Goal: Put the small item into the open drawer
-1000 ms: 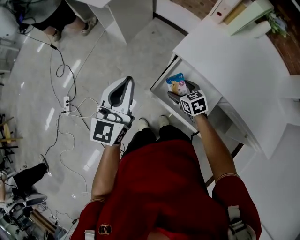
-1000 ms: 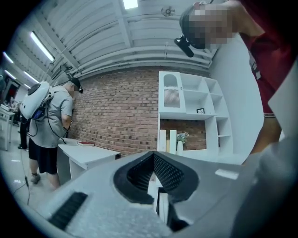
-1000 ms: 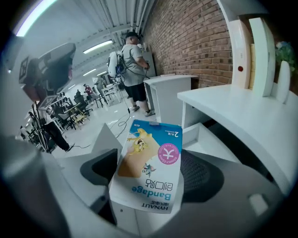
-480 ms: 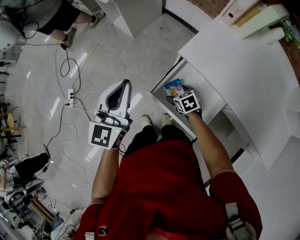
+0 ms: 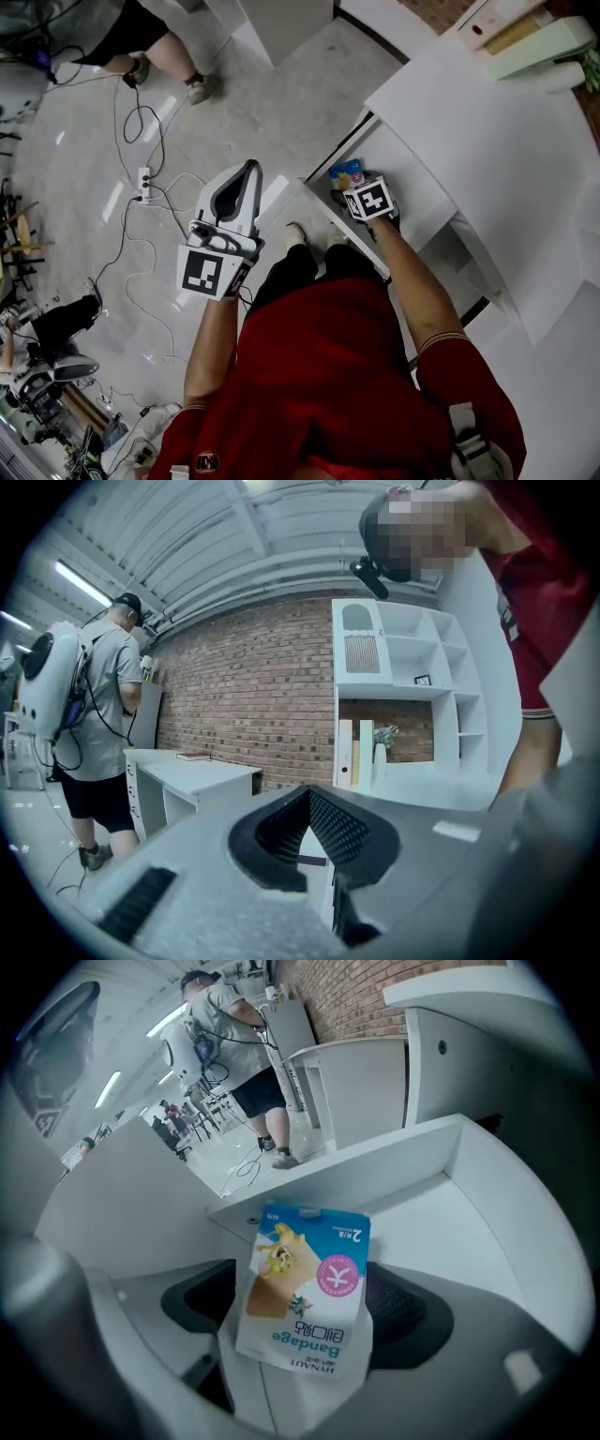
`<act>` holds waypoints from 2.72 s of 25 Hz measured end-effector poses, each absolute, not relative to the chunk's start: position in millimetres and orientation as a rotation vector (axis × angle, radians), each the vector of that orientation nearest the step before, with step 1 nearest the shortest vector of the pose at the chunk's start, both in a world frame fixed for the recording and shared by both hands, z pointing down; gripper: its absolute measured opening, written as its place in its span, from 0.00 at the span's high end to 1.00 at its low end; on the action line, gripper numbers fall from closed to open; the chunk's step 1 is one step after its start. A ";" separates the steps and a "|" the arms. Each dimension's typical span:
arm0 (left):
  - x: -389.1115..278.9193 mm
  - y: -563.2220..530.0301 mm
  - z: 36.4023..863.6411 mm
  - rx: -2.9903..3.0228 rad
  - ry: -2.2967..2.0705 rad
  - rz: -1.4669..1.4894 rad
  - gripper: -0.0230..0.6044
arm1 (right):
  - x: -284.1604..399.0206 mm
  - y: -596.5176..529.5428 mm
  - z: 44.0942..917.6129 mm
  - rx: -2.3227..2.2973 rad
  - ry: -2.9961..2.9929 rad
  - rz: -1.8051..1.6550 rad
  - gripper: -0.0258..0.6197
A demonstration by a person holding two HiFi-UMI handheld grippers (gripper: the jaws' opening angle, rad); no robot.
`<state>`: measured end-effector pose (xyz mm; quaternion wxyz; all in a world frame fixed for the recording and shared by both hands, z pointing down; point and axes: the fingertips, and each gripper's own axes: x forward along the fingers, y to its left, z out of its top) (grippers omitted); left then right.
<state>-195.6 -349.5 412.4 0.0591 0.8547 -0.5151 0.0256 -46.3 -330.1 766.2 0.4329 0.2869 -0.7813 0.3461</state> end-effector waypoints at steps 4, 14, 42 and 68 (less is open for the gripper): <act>-199.0 -351.0 412.8 2.588 -1.562 0.074 0.96 | -49.4 -331.8 765.5 0.711 -1.958 0.871 0.26; -183.5 -353.2 412.0 2.639 -1.484 0.040 0.96 | -43.6 -354.6 715.6 0.813 -2.124 0.760 0.44; -104.4 -316.0 390.2 2.861 -1.081 -0.048 0.96 | -43.0 -319.3 449.3 1.269 -2.627 0.339 0.94; -93.8 -288.1 355.8 2.932 -0.999 -0.106 0.96 | -60.1 -278.3 368.9 1.272 -2.793 0.146 0.94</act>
